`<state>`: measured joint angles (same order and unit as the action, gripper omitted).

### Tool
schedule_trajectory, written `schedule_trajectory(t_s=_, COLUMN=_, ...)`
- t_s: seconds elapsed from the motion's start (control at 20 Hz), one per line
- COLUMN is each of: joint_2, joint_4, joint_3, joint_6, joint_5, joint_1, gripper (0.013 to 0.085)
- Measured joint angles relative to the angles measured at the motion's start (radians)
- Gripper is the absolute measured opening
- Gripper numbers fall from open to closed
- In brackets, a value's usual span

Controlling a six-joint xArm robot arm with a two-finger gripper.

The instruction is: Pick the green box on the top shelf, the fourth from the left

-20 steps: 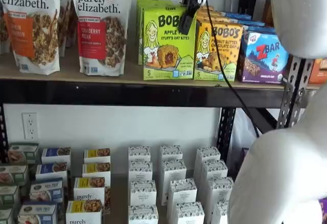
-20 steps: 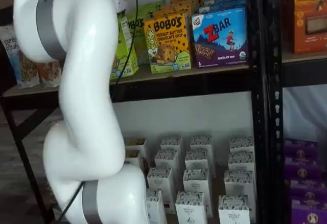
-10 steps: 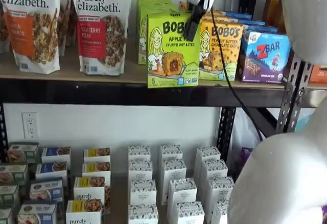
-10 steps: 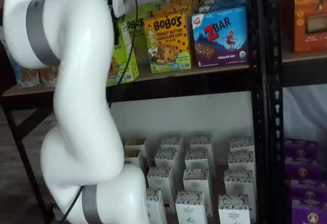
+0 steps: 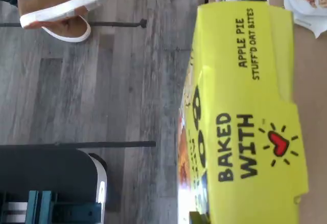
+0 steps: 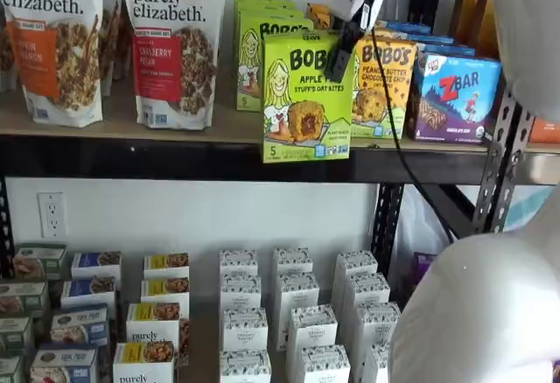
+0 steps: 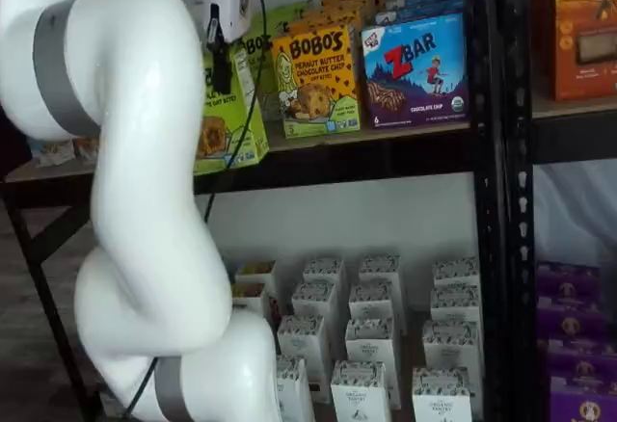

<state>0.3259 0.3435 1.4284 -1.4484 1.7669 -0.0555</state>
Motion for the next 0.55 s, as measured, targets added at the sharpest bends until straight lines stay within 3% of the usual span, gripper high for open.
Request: schedule_trajectory(t_s=0.55, joint_2=0.037, joint_4=-0.005, joint_3=-0.055, joint_6=-0.018, joint_5=-0.017, joint_1=0.012, gripper=0.0250)
